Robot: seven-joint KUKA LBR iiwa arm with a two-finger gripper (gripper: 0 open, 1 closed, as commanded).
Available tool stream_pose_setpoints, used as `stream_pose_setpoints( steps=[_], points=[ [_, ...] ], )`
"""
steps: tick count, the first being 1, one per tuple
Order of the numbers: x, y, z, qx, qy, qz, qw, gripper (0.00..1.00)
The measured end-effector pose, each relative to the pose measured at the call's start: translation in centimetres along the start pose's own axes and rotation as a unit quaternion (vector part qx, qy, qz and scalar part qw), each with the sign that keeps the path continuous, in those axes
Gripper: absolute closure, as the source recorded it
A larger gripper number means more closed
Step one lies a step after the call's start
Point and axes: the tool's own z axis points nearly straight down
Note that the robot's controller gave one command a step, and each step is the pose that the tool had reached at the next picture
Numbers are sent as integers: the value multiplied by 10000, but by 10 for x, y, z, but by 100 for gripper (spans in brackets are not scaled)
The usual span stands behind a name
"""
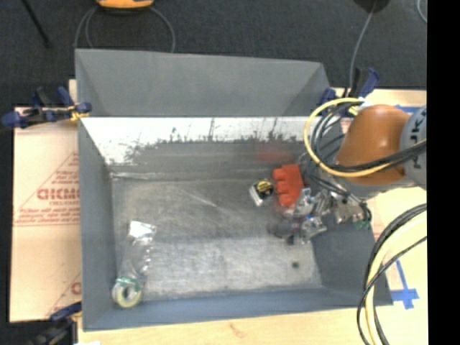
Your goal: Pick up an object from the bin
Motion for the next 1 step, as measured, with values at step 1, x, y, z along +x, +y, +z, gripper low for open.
stream_pose_setpoints(
  steps=[1],
  points=[
    [-5, 2, -131, 49, -32, -22, 10000, 100]
  ],
)
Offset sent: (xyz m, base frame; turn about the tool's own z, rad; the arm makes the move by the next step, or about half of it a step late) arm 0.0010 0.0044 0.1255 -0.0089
